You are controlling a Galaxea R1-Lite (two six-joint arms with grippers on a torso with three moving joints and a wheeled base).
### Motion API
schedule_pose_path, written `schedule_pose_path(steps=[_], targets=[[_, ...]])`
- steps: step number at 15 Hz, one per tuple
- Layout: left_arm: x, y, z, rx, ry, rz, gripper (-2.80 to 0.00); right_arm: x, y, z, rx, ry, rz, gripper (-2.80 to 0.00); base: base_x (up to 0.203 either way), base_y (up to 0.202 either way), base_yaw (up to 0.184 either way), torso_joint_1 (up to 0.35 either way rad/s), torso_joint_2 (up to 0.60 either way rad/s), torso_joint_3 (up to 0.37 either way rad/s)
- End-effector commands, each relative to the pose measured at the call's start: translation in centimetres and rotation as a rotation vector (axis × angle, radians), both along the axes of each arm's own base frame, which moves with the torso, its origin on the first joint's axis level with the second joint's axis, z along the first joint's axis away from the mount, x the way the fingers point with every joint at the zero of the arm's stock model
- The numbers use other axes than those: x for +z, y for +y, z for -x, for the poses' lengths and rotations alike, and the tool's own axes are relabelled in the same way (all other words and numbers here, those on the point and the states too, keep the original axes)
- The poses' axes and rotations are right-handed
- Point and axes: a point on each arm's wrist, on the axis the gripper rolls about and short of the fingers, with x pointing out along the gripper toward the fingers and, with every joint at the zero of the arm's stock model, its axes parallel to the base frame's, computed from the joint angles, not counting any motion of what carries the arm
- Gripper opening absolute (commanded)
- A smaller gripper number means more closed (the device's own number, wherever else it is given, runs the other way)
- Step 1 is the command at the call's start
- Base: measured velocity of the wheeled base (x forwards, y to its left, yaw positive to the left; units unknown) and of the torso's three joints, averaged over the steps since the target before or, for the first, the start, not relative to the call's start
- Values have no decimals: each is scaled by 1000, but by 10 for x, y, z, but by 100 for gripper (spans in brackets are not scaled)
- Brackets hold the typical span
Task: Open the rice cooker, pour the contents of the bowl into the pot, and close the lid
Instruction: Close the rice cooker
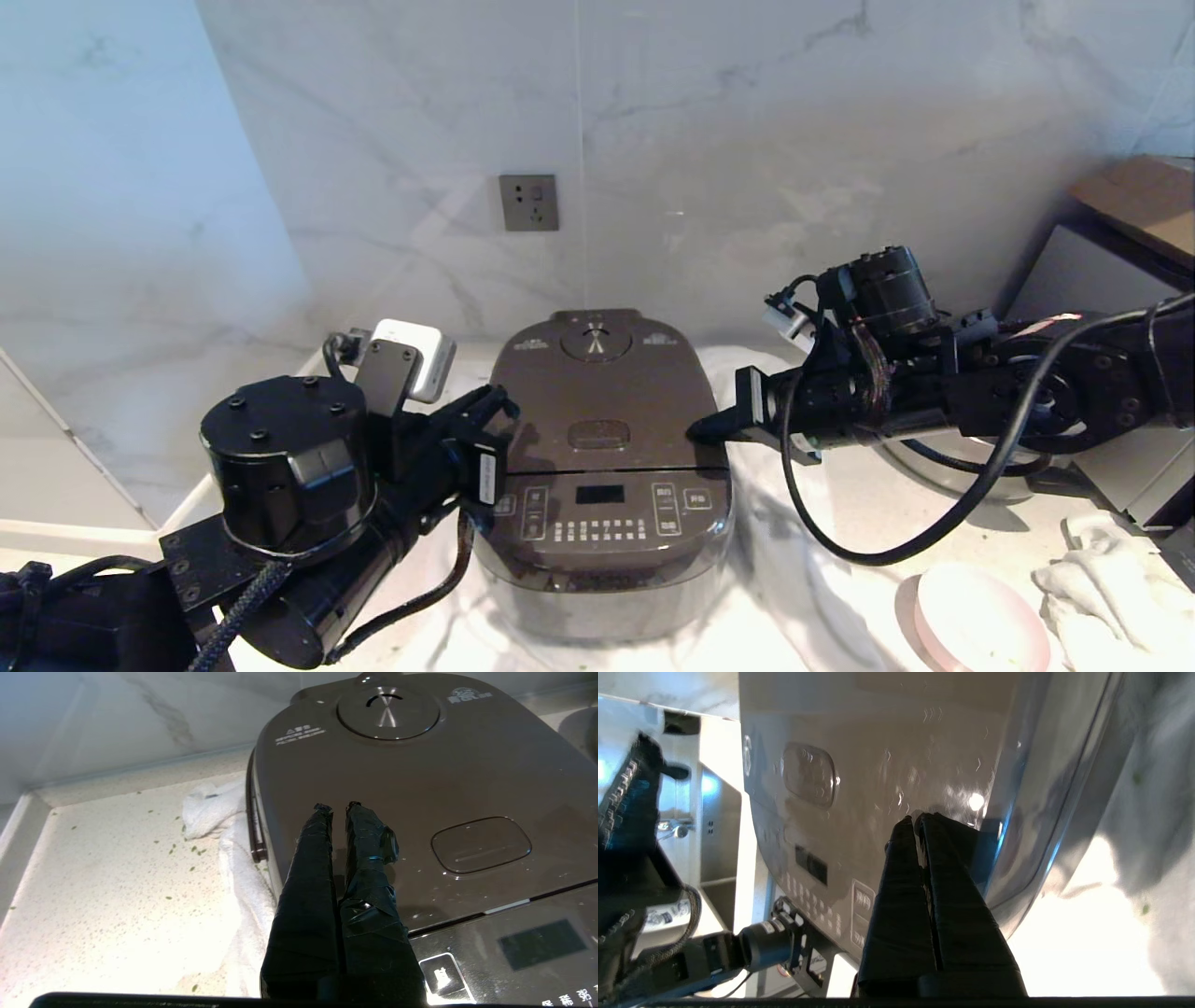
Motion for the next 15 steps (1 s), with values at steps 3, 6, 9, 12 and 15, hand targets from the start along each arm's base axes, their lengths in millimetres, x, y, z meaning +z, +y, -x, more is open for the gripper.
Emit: schedule_pose_path(steps=[3,6,9,12,15], targets=[[0,0,-1,2,-4,3,-280,17,0,0,2,-51,-38,-280,0,0,0,0,0,0],[-1,-1,-2,2,0,1,-280,14,-1,2,3,-41,-32,-280,0,0,0,0,0,0],[-1,-2,-2,1,0,10,-280,-13,2,10,23,41,7,-280,0,0,0,0,0,0],[-1,-1,0,1,2,8,-280,-34,1,13,28,106,40,-280,0,0,0,0,0,0],[-5,-1,0,-1,16,-1,-280,-53,0,14,31,154,60,-280,0,0,0,0,0,0]])
